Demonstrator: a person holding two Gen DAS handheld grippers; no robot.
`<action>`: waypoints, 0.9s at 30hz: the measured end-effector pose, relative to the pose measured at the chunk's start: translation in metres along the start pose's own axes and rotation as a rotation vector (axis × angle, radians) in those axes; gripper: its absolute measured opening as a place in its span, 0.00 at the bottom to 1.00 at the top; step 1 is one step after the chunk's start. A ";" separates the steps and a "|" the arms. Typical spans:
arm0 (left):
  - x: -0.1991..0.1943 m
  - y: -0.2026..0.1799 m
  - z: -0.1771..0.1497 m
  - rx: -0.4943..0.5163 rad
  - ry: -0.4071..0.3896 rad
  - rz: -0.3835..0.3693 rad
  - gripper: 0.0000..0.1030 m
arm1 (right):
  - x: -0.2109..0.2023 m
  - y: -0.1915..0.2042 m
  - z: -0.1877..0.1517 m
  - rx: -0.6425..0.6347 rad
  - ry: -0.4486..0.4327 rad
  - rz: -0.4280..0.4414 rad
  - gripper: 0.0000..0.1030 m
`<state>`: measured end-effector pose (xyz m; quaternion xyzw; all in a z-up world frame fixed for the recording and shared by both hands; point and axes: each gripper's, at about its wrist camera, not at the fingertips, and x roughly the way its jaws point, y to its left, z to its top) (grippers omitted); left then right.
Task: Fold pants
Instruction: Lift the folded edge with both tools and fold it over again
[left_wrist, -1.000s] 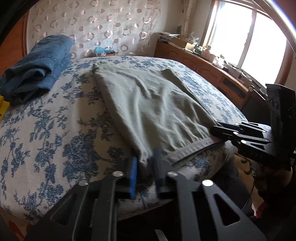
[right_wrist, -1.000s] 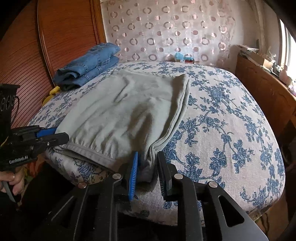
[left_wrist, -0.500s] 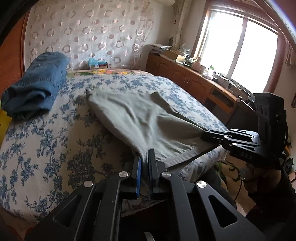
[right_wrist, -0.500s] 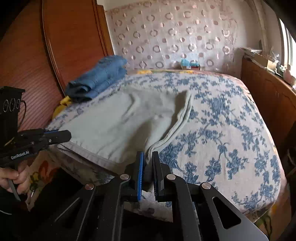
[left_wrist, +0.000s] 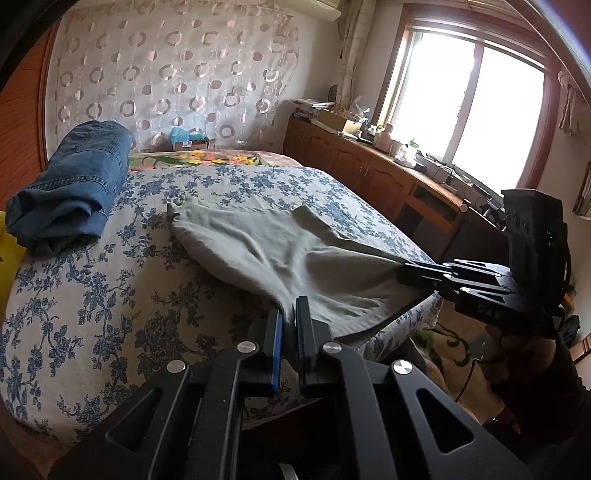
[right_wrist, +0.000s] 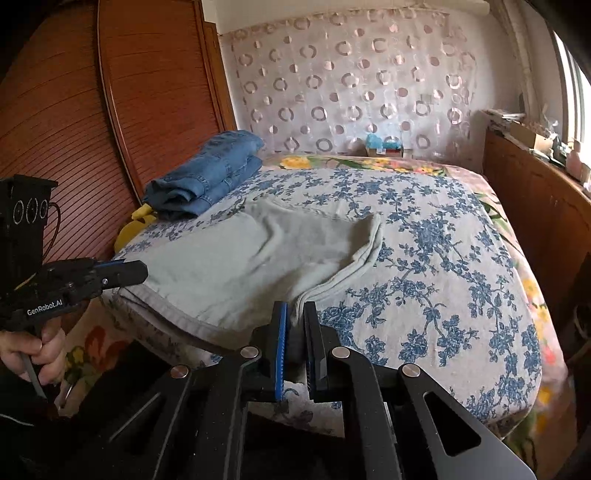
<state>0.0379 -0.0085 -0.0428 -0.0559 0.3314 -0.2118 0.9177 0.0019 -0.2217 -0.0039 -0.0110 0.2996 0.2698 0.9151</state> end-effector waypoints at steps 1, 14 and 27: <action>0.000 0.001 0.000 -0.002 0.002 0.000 0.07 | 0.000 0.000 0.000 0.002 -0.001 0.000 0.08; 0.012 0.006 0.029 0.010 -0.029 -0.007 0.07 | 0.007 -0.013 0.024 0.012 -0.038 -0.006 0.08; 0.035 0.025 0.055 -0.005 -0.031 0.010 0.07 | 0.036 -0.030 0.045 -0.001 -0.048 0.010 0.08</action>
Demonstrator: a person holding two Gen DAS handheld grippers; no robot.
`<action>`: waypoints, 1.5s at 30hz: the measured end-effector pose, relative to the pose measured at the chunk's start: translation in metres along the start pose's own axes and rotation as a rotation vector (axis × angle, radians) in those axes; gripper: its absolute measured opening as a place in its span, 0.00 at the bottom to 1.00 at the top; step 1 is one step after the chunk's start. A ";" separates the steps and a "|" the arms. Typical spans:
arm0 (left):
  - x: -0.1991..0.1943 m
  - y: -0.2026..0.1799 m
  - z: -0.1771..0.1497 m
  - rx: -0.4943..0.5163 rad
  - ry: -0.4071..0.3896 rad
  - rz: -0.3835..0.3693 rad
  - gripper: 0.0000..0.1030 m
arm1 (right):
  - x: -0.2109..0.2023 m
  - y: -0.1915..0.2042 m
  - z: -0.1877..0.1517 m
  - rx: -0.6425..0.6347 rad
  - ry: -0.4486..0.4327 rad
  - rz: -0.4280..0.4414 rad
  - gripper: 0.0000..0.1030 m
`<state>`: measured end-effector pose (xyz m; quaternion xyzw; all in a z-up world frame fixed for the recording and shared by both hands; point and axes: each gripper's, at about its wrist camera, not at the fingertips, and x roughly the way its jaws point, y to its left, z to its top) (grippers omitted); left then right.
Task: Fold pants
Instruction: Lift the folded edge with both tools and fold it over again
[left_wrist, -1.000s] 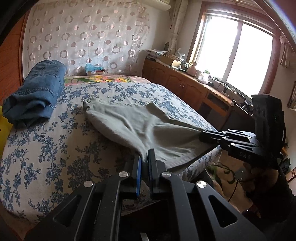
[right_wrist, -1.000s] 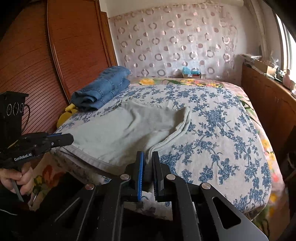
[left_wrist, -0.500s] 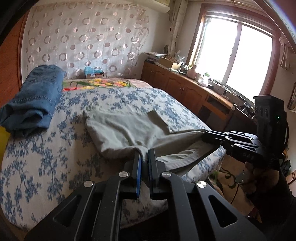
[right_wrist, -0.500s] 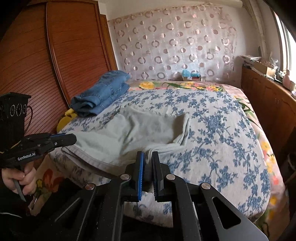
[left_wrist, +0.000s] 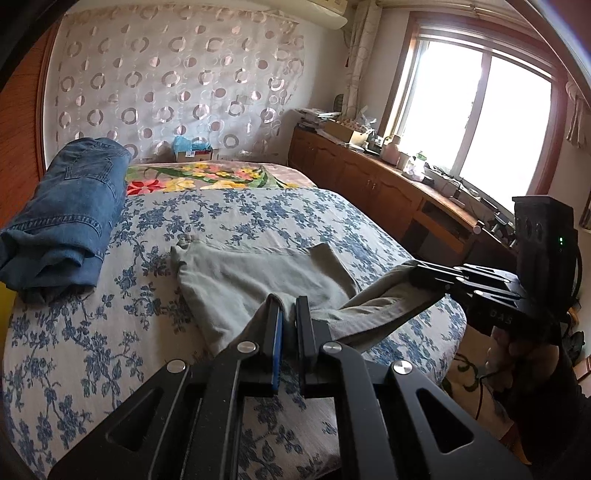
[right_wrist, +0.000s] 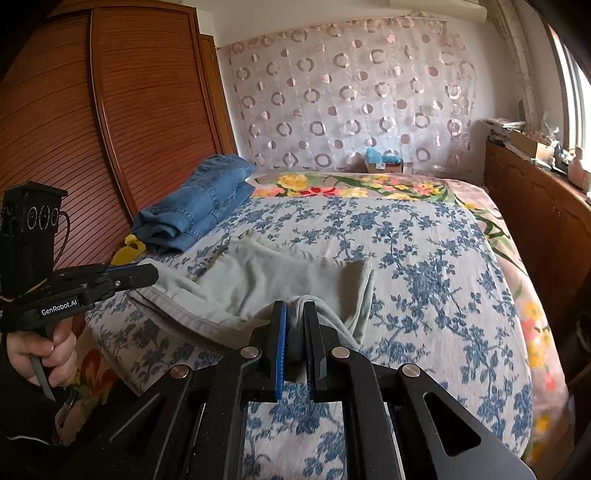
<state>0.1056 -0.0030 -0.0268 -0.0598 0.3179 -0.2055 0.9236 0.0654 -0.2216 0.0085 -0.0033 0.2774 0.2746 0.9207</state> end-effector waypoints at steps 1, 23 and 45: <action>0.002 0.001 0.001 0.000 0.001 0.003 0.07 | 0.003 -0.001 0.003 -0.001 0.001 0.002 0.08; 0.046 0.033 0.051 -0.012 -0.003 0.019 0.07 | 0.074 -0.028 0.043 0.003 0.017 0.023 0.08; 0.110 0.065 0.061 -0.029 0.088 0.077 0.07 | 0.137 -0.044 0.058 0.003 0.096 0.008 0.08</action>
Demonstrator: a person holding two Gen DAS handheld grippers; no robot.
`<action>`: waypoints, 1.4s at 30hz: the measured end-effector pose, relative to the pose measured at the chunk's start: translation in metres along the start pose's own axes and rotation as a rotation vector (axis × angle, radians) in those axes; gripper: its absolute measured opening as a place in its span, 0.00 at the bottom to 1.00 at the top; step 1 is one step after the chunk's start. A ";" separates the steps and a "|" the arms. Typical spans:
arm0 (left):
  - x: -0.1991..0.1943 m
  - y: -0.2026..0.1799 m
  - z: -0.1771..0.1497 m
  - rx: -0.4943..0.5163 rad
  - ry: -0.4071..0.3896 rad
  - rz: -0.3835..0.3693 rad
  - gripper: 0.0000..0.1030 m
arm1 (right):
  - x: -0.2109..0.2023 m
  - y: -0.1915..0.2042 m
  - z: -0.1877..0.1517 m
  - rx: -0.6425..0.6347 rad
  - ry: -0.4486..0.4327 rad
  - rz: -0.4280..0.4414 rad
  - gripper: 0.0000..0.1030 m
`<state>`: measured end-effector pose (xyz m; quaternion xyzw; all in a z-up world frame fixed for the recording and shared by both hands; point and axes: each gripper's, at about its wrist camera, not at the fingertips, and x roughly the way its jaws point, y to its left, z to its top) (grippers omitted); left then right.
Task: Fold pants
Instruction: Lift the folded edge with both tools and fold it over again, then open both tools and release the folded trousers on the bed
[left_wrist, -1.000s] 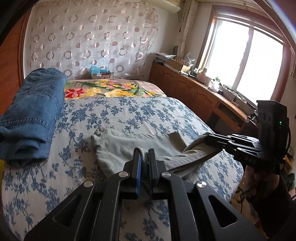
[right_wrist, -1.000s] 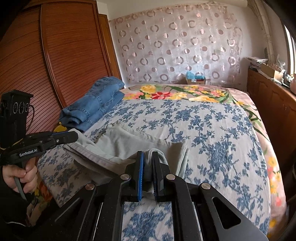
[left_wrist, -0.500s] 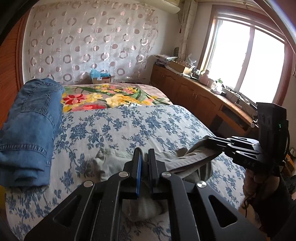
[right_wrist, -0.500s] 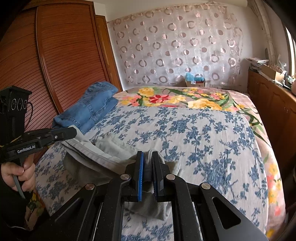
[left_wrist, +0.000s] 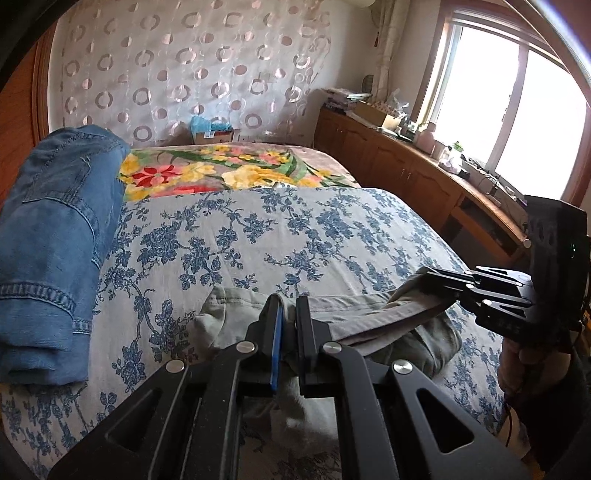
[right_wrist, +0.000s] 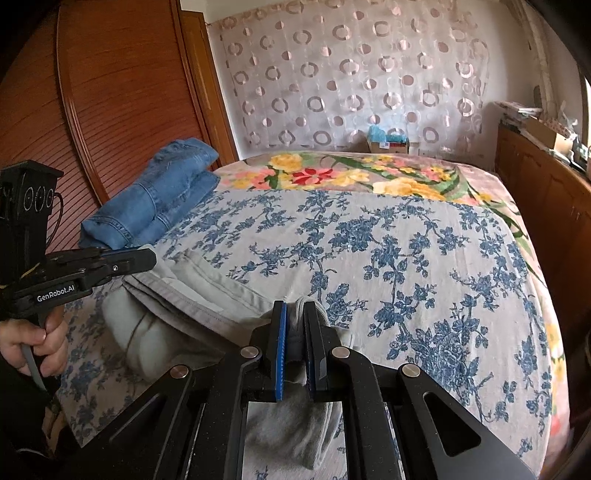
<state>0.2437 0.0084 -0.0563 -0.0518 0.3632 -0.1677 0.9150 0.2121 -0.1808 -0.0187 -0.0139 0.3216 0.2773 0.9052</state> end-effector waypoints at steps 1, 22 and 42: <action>0.001 0.000 0.000 0.000 0.001 0.001 0.07 | 0.001 -0.001 0.001 0.002 0.001 0.000 0.08; -0.012 0.004 -0.025 0.027 0.013 0.070 0.64 | -0.029 0.002 -0.018 0.011 0.043 -0.057 0.38; -0.020 -0.007 -0.061 0.012 0.057 0.004 0.44 | -0.027 0.003 -0.041 0.038 0.140 -0.050 0.37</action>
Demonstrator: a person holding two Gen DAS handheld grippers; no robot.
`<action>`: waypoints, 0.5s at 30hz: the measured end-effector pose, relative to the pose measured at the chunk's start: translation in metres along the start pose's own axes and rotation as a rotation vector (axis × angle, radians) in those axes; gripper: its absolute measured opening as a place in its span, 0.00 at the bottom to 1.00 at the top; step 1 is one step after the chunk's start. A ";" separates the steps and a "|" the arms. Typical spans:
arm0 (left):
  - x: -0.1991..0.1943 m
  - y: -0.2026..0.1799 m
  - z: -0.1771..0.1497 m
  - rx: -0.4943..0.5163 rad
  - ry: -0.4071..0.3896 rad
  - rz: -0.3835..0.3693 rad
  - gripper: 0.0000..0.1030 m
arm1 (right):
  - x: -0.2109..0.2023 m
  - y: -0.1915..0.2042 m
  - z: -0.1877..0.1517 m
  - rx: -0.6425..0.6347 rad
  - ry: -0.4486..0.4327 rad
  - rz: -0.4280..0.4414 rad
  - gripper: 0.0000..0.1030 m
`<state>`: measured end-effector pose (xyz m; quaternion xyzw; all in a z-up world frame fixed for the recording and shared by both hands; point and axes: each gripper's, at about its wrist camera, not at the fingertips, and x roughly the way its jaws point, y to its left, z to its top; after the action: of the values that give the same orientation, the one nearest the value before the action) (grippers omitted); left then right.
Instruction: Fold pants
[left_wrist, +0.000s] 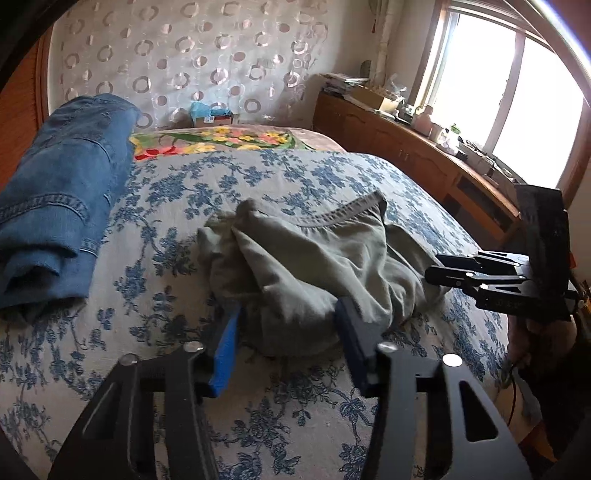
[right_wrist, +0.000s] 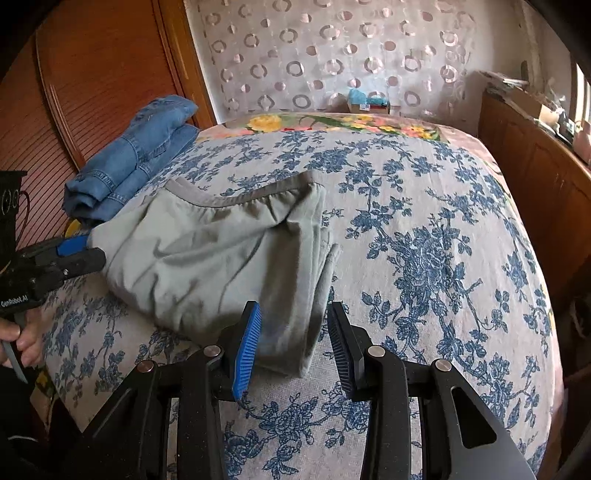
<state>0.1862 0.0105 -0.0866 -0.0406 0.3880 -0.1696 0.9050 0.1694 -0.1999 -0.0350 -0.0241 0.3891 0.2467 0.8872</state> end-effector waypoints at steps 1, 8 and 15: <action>0.001 -0.001 0.000 -0.001 0.004 -0.004 0.40 | 0.000 -0.001 -0.001 0.003 -0.005 0.005 0.32; -0.008 0.010 -0.004 -0.026 -0.018 0.028 0.13 | -0.021 -0.011 -0.009 0.011 -0.071 -0.034 0.02; -0.006 0.005 -0.014 -0.026 0.016 0.035 0.13 | -0.024 -0.007 -0.023 0.012 -0.039 -0.004 0.02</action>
<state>0.1740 0.0178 -0.0935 -0.0442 0.3981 -0.1493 0.9040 0.1434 -0.2211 -0.0353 -0.0148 0.3733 0.2433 0.8951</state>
